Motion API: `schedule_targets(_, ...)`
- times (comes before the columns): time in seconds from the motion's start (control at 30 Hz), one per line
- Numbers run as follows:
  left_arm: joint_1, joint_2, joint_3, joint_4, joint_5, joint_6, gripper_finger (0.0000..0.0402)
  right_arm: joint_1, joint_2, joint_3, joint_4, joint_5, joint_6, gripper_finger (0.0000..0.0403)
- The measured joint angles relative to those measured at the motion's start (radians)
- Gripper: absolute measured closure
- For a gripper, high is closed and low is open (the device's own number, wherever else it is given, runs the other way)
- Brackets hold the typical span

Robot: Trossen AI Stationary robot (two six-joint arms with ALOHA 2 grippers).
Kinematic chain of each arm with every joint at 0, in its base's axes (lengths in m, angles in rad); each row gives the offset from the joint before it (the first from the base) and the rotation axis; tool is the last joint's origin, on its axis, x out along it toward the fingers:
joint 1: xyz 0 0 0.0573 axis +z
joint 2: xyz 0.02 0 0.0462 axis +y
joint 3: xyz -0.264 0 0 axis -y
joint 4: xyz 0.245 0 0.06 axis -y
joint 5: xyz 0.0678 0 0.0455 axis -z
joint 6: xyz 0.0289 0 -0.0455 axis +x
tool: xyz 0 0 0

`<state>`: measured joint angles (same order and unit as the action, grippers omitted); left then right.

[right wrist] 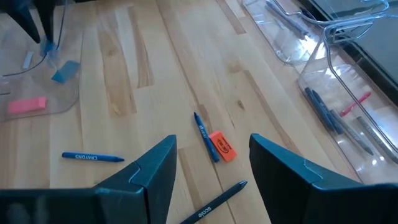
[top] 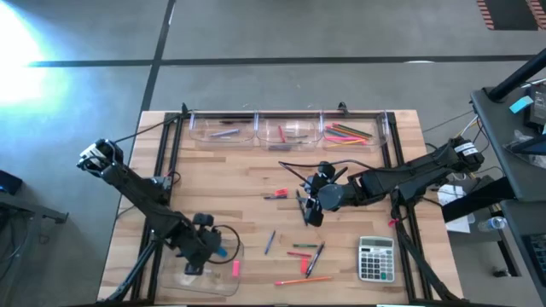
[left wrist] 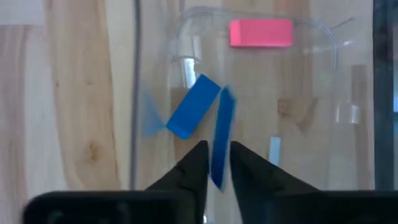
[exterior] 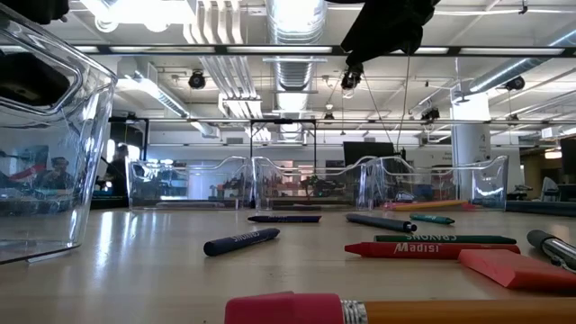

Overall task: Sort crayons/erasers/pens/pencils in bins
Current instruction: Put the blue eraser into the bottom transparent bin, then put the black pen into the top left transparent bin

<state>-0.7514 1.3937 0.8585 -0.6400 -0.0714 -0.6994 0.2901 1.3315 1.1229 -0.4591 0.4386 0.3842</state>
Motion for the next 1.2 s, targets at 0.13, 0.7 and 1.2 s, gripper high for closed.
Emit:
schedule_targets(0.13, 0.008, 0.000, 0.000, 0.000, -0.015, 0.006, 0.0291, 0.000, 0.000, 0.000, 0.000, 0.000, 0.001, 0.0211)
schedule_targets(0.7, 0.083, -0.014, 0.011, -0.143, -0.073, 0.002, 0.0214, 0.000, 0.000, -0.001, -0.001, 0.000, 0.001, 0.0211)
schedule_targets(1.2, 0.028, -0.341, 0.040, 0.130, -0.470, 0.324, 0.0214, 0.012, 0.020, -0.120, 0.011, -0.155, 0.067, 0.0211)
